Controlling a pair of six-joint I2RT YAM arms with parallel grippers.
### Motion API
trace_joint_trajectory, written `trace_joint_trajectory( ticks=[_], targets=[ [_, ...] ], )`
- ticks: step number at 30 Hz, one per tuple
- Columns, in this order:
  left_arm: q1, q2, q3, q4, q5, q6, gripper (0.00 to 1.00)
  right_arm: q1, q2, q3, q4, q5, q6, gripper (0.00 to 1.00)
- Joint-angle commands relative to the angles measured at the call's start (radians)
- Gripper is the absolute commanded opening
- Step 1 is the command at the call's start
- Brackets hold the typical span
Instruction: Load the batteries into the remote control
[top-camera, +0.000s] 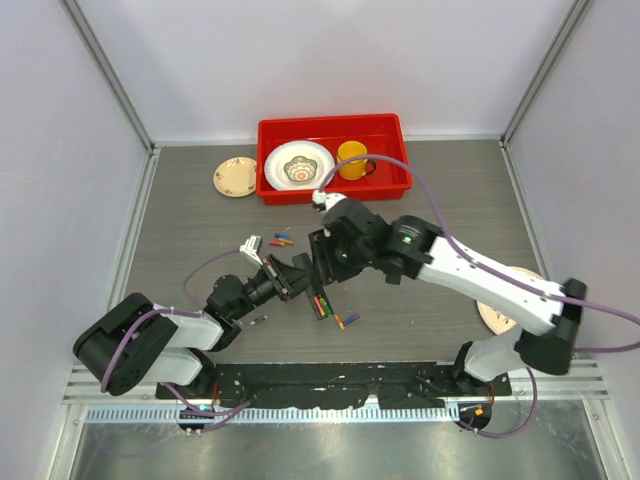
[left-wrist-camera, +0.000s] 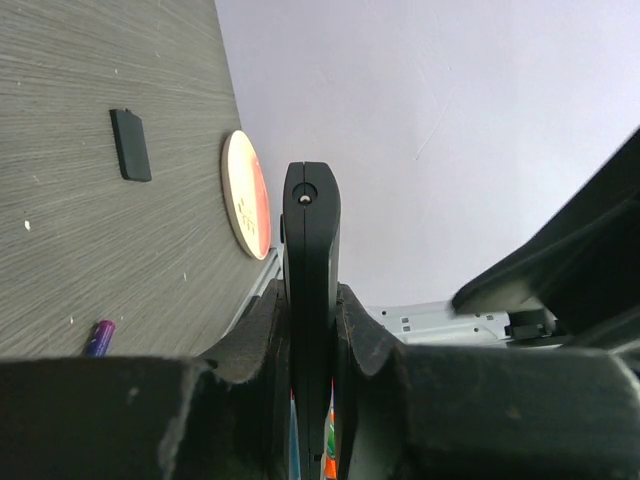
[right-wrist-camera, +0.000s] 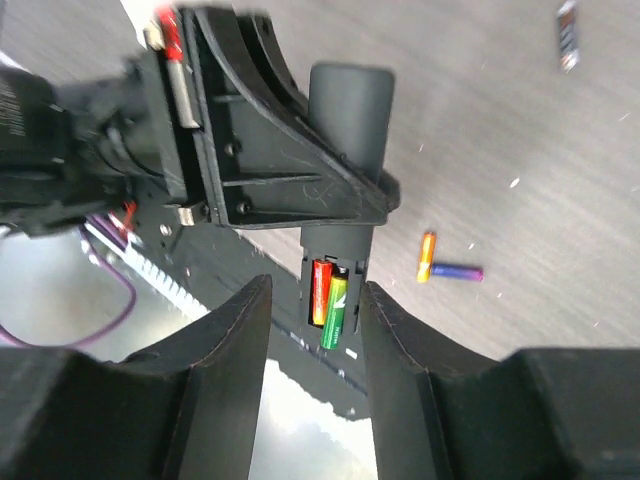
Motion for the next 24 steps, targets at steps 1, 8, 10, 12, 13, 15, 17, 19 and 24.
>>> trace_joint_trajectory(
  ticks=[1,8,10,12,13,15,17,19,24],
  targets=[
    [-0.004,-0.002,0.030,0.205,0.020,-0.024,0.00,0.000,-0.236,-0.132,0.245,0.264,0.012,0.46],
    [-0.004,0.005,0.046,0.243,0.037,-0.072,0.00,-0.021,-0.630,-0.688,0.789,0.123,0.003,0.87],
    [-0.004,0.010,0.054,0.251,0.040,-0.076,0.00,-0.026,-0.673,-0.715,0.793,0.093,0.009,0.90],
    [-0.004,0.016,0.060,0.254,0.043,-0.081,0.00,-0.029,-0.687,-0.741,0.794,0.018,0.029,0.90],
    [-0.004,0.019,0.065,0.259,0.046,-0.083,0.00,-0.029,-0.695,-0.747,0.796,0.007,0.037,0.90],
    [-0.004,0.033,0.077,0.263,0.057,-0.087,0.00,-0.030,-0.699,-0.767,0.798,-0.066,0.066,0.90],
    [-0.004,0.038,0.086,0.263,0.067,-0.090,0.00,-0.032,-0.704,-0.790,0.804,-0.086,0.078,0.90],
    [-0.004,0.039,0.100,0.263,0.070,-0.095,0.00,-0.036,-0.704,-0.804,0.805,-0.111,0.092,0.90],
    [-0.004,0.018,0.116,0.263,0.078,-0.096,0.00,-0.067,-0.690,-0.842,0.816,-0.160,0.118,0.90]
  ],
)
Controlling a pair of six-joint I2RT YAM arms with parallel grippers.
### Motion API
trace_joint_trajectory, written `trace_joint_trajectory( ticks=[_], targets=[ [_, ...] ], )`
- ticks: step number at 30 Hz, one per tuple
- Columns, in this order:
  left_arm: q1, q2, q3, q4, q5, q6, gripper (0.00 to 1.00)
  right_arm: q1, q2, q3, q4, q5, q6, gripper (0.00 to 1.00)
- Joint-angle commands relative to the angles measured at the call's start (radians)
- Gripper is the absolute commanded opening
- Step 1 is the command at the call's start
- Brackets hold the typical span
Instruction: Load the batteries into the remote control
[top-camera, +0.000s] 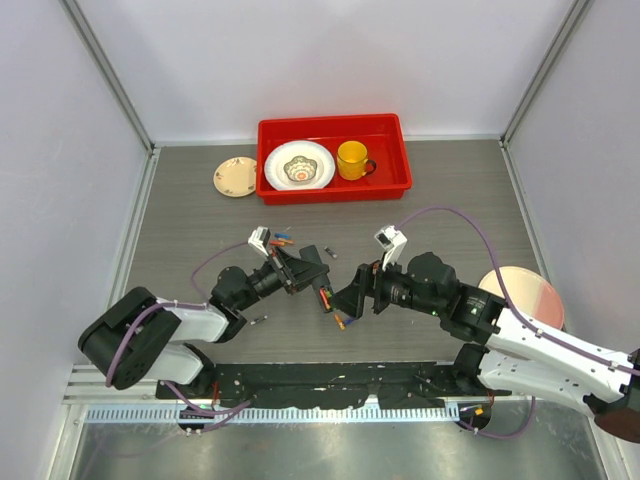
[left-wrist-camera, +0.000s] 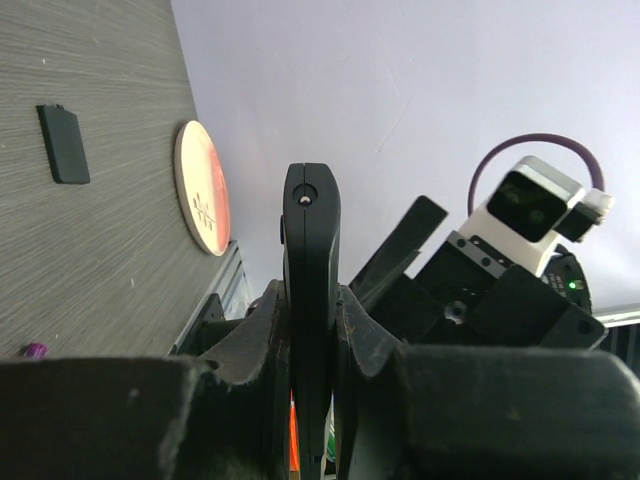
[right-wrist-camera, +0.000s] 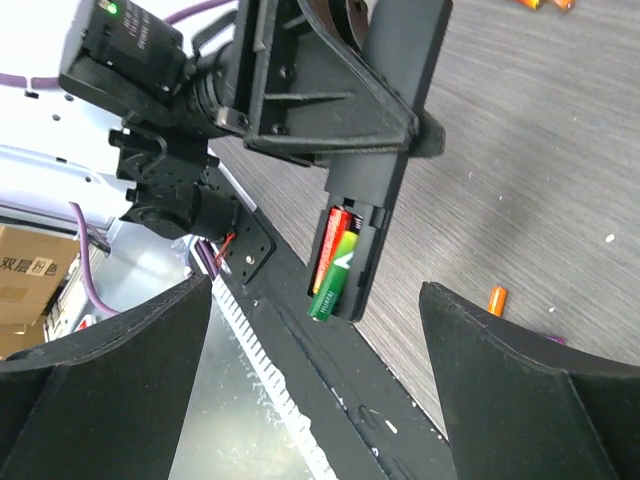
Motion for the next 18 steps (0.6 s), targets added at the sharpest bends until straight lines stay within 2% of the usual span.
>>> trace_joint_trajectory(
  ticks=[1,10,18],
  targets=[
    [-0.003,-0.026,0.037,0.258,0.027,-0.017,0.00,-0.031,-0.006,-0.025,0.073,-0.089,0.042,0.90],
    [-0.003,-0.049,0.032,0.258,0.037,-0.022,0.00,-0.115,0.012,-0.094,0.181,-0.233,0.111,0.80],
    [-0.003,-0.058,0.034,0.258,0.047,-0.025,0.00,-0.135,0.063,-0.123,0.317,-0.324,0.168,0.73]
  ],
)
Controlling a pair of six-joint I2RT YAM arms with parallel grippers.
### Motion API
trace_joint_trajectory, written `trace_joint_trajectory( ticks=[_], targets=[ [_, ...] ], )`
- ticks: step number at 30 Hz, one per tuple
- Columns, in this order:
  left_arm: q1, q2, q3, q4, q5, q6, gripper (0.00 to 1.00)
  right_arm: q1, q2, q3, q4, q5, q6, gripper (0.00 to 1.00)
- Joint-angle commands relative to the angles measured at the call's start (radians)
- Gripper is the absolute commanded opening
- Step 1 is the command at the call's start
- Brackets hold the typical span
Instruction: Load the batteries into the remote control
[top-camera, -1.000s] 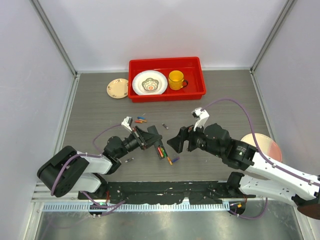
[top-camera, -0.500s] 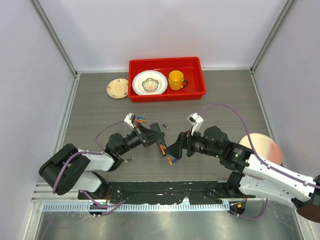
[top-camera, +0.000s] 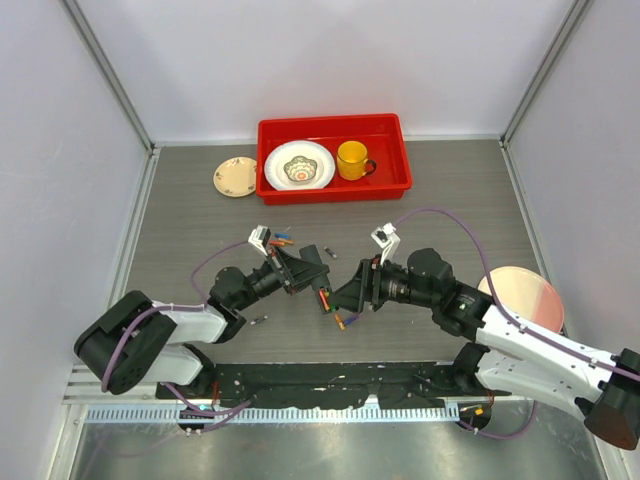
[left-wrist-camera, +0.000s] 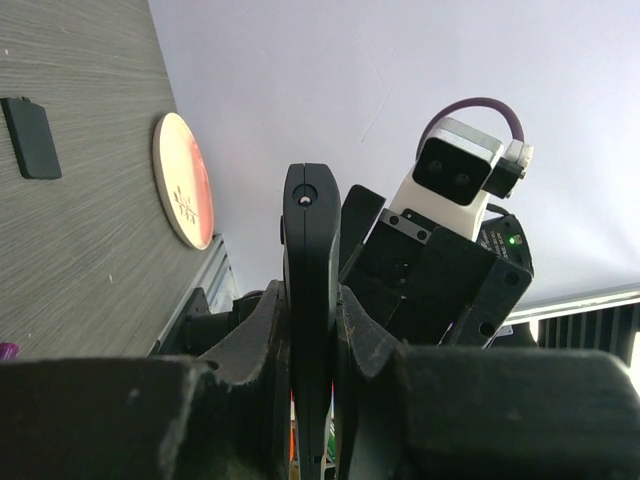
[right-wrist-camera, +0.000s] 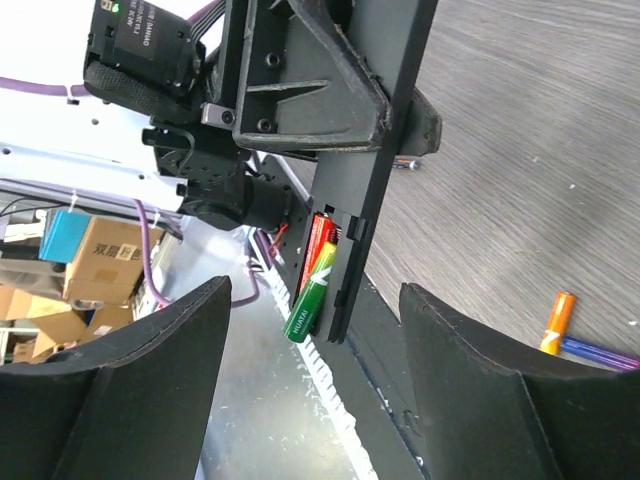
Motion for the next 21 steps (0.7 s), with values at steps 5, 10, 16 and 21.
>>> trace_joint_trajectory(
  ticks=[5,10,16,21],
  targets=[
    [-0.003,-0.033,0.027,0.257,0.020,-0.007,0.00,-0.009,0.062,-0.026,0.185,-0.127,0.071,0.69],
    [-0.003,-0.037,0.027,0.257,0.017,-0.009,0.00,-0.019,0.064,-0.044,0.207,-0.145,0.086,0.63],
    [-0.003,-0.037,0.027,0.257,0.016,-0.007,0.00,-0.030,0.048,-0.064,0.234,-0.156,0.099,0.61],
    [-0.003,-0.039,0.025,0.257,0.014,-0.007,0.00,-0.032,0.053,-0.077,0.261,-0.173,0.112,0.53]
  ],
)
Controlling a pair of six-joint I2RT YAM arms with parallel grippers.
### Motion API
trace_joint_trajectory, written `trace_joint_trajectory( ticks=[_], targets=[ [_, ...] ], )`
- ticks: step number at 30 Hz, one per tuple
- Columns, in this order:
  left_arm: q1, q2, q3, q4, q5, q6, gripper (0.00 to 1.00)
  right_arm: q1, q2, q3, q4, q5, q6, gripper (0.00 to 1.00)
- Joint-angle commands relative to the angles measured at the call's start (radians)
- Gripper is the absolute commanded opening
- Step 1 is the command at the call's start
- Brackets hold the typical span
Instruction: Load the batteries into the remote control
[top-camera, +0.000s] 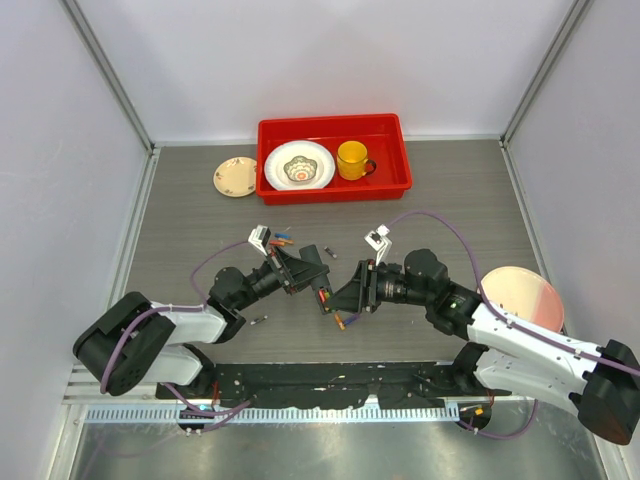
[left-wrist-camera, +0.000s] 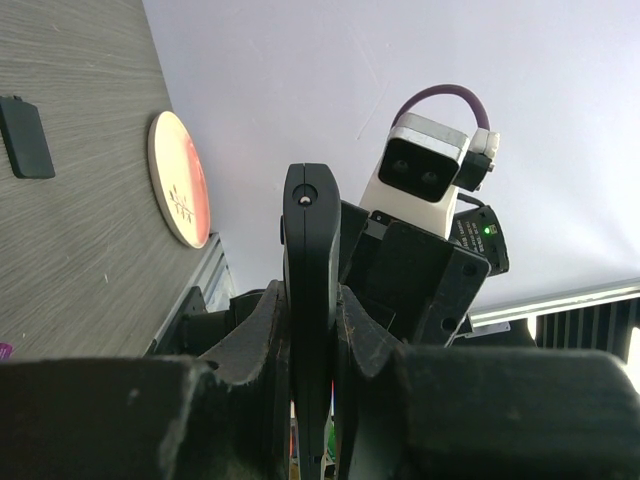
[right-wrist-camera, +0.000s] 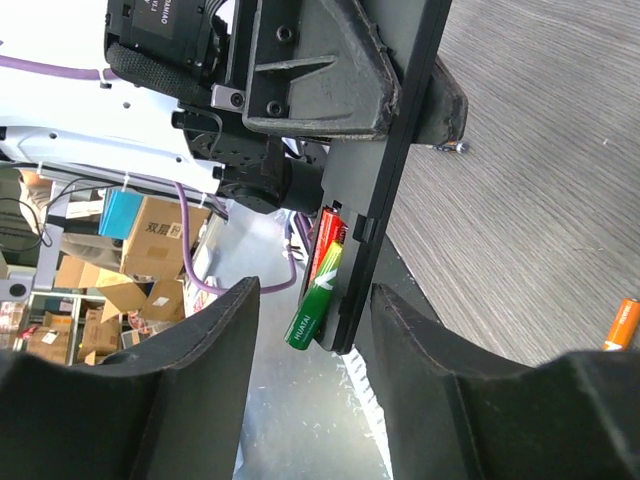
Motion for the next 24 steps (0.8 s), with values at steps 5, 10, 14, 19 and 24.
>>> trace_joint_trajectory(
  ticks=[5,10,14,19,24],
  targets=[
    [-0.003,-0.031,0.024,0.257,0.006,-0.005,0.00,-0.006,-0.011,-0.023,0.099,-0.039,0.028,0.47],
    [-0.003,-0.031,0.024,0.257,0.006,-0.005,0.00,-0.008,-0.005,-0.025,0.105,-0.043,0.032,0.46],
    [-0.003,-0.031,0.024,0.257,0.006,-0.005,0.00,-0.011,0.000,-0.029,0.118,-0.046,0.038,0.42],
    [-0.003,-0.034,0.022,0.257,0.006,-0.005,0.00,-0.012,0.009,-0.040,0.147,-0.043,0.048,0.39],
    [-0.003,-0.035,0.022,0.257,0.007,-0.003,0.00,-0.015,0.020,-0.042,0.162,-0.048,0.059,0.34]
  ],
)
